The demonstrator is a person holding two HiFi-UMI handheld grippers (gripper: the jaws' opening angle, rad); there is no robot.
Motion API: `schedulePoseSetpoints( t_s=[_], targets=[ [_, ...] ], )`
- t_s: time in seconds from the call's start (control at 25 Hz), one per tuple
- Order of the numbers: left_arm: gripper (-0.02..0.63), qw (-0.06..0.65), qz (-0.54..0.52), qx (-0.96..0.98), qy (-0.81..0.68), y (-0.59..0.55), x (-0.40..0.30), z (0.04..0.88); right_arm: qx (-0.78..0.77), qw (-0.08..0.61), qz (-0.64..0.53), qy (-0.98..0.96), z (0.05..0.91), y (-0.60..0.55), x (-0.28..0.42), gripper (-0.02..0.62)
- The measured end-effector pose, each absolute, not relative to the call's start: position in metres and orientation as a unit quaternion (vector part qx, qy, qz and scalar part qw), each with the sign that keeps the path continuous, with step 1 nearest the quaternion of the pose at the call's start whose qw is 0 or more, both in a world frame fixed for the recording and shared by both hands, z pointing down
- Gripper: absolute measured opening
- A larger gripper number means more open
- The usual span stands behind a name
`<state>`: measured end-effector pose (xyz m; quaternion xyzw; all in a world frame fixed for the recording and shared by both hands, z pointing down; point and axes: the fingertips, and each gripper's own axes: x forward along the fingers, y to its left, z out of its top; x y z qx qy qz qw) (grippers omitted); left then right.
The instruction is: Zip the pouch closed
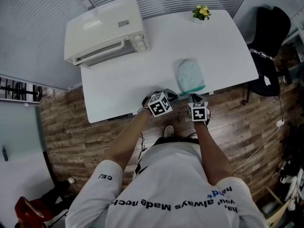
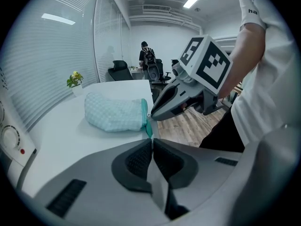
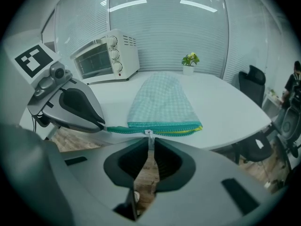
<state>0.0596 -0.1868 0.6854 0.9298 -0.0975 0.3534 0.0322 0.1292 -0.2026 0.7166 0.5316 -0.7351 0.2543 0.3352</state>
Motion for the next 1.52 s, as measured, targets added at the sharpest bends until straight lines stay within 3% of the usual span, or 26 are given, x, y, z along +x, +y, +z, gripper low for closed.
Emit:
schedulePoseSetpoints(
  t_s=[0.08,0.28,1.52],
  targets=[
    [0.028,0.034,0.349,0.932,-0.093,-0.185,0.062,0.684,0.526,0.333,0.250,-0.741,0.717,-0.204,0.126,0.055],
    [0.028,0.034,0.348,0.933,-0.091,-0.184,0.060,0.681,0.522,0.342,0.241,-0.744,0.715,-0.204,0.123,0.011],
    [0.026,0.038,0.354,0.928,-0.113,-0.184,0.030,0.677,0.555,0.334,0.265,-0.714,0.718,-0.198,0.144,0.009]
  ],
)
